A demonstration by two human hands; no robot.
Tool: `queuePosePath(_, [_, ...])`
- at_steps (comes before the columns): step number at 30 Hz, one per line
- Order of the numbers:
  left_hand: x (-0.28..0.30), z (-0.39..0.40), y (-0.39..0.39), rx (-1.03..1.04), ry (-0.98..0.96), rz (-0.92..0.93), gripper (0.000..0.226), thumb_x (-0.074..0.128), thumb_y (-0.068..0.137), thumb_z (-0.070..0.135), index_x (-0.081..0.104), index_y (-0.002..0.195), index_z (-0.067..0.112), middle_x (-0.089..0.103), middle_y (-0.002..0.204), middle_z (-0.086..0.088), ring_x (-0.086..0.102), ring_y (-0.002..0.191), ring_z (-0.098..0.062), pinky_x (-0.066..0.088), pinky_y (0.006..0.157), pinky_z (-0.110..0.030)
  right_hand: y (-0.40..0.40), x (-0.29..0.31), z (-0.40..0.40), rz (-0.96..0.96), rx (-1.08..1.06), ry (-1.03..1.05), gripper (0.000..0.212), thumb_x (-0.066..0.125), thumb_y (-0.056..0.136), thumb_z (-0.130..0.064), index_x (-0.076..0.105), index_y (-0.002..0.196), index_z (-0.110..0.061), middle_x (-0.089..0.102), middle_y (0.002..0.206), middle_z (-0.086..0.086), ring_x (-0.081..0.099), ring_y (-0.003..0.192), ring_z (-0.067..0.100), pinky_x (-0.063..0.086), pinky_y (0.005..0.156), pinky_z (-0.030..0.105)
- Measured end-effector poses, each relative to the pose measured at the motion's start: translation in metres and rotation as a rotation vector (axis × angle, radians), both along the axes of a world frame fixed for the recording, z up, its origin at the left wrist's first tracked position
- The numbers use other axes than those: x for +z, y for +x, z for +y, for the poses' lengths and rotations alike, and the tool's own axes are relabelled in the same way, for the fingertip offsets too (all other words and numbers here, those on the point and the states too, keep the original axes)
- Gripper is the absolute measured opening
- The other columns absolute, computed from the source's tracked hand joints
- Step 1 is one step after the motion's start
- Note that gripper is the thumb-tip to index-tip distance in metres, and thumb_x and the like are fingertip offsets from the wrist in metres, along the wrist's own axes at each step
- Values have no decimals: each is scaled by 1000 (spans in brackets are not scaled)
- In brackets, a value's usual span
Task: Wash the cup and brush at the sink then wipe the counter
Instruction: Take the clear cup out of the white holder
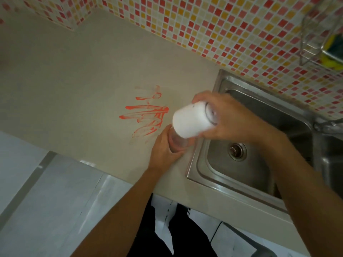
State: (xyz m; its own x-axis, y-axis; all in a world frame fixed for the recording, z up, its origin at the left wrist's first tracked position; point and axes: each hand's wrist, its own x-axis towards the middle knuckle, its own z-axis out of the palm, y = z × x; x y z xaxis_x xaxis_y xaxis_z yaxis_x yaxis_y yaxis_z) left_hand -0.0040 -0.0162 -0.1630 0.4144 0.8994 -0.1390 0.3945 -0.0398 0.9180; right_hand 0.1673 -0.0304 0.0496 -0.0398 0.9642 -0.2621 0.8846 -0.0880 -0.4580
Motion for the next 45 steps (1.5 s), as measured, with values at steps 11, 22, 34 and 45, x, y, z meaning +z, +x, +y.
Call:
queuePosePath(11, [12,-1,-1,-11,-17,-25,114,88,56,43,22,147,25,37,147,5,31,126,-1,27,103,-21,36,-83,26,320,-492,121,97,86,66,-20,28,143,-27,43,125,-4,50,109,15,44,74,17])
queuePosePath(22, [12,-5,1,38,243,27,83,87,61,36,48,129,8,42,124,8,32,113,11,12,97,8,19,-168,41,566,-647,283,91,89,60,-25,31,130,-34,46,132,-7,50,119,13,48,86,20])
queuePosePath(34, [16,-9,6,81,310,143,82,79,64,51,40,131,24,49,127,5,40,118,-1,20,112,-15,38,-175,24,515,-688,247,109,85,53,-49,25,143,-33,42,146,-4,41,132,17,40,107,45])
queuePosePath(45, [51,-50,62,-79,129,-56,78,86,64,29,40,127,28,50,126,8,48,115,-4,39,100,-19,88,-193,-219,108,-877,0,75,54,88,-55,21,149,-28,37,151,6,34,137,25,33,110,44])
